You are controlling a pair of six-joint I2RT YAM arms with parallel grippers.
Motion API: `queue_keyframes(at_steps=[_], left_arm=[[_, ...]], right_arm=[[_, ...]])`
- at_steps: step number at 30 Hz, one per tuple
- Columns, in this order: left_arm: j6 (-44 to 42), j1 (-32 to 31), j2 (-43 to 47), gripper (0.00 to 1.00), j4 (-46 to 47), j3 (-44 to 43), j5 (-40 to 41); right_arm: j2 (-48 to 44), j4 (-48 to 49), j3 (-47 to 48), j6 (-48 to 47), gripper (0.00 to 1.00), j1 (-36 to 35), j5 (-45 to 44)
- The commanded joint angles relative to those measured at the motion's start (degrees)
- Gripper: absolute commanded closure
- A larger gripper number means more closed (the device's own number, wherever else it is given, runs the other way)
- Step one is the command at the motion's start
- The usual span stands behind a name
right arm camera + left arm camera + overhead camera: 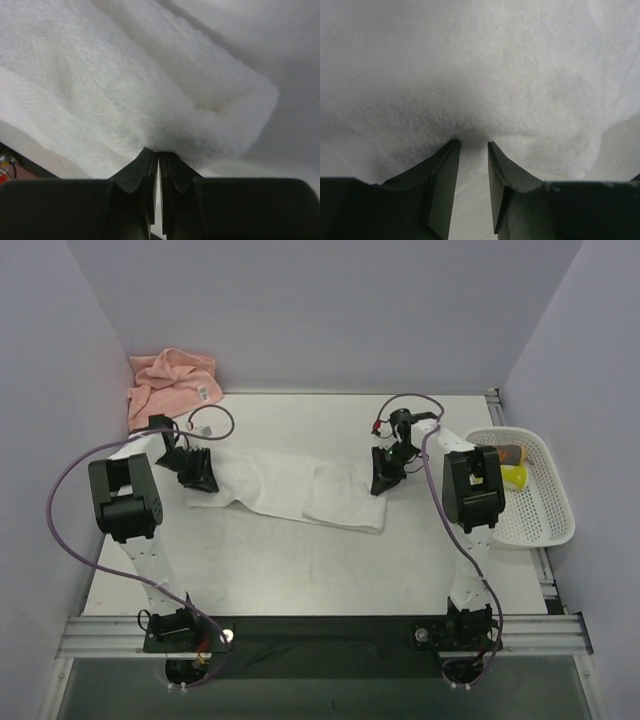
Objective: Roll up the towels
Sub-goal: Fold the towel
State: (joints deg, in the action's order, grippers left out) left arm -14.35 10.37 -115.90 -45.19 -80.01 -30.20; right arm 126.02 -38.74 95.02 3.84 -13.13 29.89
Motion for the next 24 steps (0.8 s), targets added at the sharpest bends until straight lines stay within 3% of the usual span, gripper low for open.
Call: queue_keyframes(at_steps=[1, 3, 4, 8, 9, 15, 17, 21, 24], left_arm=[[-2.17, -2.81, -14.39, 0.57, 5.04, -18.64, 3.93], [-1.30, -5.62, -19.87, 0.46, -1.46, -31.19, -2.62], [-0.77, -6.58, -23.64, 0.42, -3.74, -41.53, -5.29], [4.41, -9.66, -22.28, 0.30, -5.61, -50.69, -8.74], [5.03, -9.75, -20.79, 0.30, -5.09, -49.64, -8.39], [8.20, -9.23, -1.56, 0.33, 4.40, -22.15, -3.04], [7.67, -9.84, 0.75, 0.34, 6.07, -13.56, -2.67], [8.80, -14.76, 1.82, 0.36, 8.80, -5.71, 1.69], [9.42, -16.70, -0.55, 0.39, 8.45, -5.16, 2.16]], right_arm=[[-8.40, -6.00, -10.62, -1.46, 0.94, -5.30, 6.55], [-14.18, -6.08, -16.17, -3.21, 0.91, -9.18, 10.61], [-15.79, -6.00, -16.97, -3.48, 0.90, -12.68, 11.76], [-18.53, -6.61, -13.65, -2.35, 0.86, -14.04, 12.39], [-18.53, -6.87, -11.72, -2.17, 0.85, -13.42, 12.13], [-15.19, -6.87, -6.70, -2.69, 0.78, -5.25, 4.15], [-12.57, -6.87, -4.94, -3.13, 0.78, -4.02, 2.11], [-9.21, -6.87, -4.93, -3.22, 0.78, -3.05, 2.36], [-6.84, -6.87, -6.77, -3.40, 0.80, -2.96, 4.82]])
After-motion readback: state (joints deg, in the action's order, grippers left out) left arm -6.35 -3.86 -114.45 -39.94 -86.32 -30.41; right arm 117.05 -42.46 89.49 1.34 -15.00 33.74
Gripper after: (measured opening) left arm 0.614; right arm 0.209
